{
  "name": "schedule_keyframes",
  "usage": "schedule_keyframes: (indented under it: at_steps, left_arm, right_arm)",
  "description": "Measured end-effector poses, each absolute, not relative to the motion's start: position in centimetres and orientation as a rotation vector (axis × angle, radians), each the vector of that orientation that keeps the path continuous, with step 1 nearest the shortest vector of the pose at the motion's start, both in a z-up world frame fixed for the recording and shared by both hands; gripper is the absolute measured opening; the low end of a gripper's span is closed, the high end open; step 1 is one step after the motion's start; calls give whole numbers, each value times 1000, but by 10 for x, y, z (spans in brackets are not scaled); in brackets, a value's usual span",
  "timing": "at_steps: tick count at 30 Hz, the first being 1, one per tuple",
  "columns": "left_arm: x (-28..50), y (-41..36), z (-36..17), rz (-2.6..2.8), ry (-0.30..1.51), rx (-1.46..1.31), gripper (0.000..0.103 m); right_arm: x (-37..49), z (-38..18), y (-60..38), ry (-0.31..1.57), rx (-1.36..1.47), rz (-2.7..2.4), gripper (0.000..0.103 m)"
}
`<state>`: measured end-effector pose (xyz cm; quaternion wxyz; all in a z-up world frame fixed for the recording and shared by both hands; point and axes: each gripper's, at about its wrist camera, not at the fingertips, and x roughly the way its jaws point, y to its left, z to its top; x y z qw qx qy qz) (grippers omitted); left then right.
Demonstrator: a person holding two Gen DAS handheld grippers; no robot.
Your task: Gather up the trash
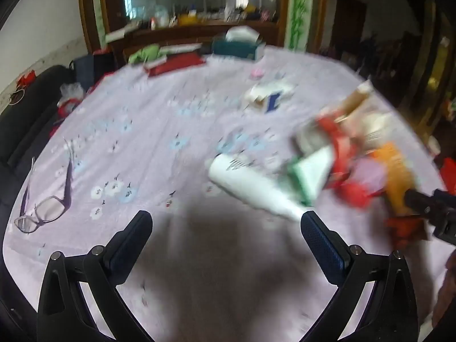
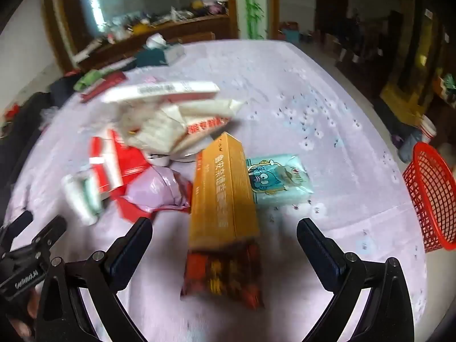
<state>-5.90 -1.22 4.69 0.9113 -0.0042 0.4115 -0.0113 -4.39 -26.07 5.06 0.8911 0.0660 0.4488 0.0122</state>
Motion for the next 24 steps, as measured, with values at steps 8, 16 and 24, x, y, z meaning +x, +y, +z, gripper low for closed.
schedule_keyframes:
  at_steps: [8, 16, 24]
  left_arm:
    - [-140, -43, 92, -33, 583, -27, 103]
    - [-208, -62, 79, -24, 437, 48, 103]
    - [-215, -58, 72, 4, 408, 55, 103]
  right_arm:
    - [-120, 84, -280, 760, 144, 80, 102]
    - [-185, 74, -298, 622, 159, 22, 100]
    - [-182, 65, -304, 638, 168, -14, 93]
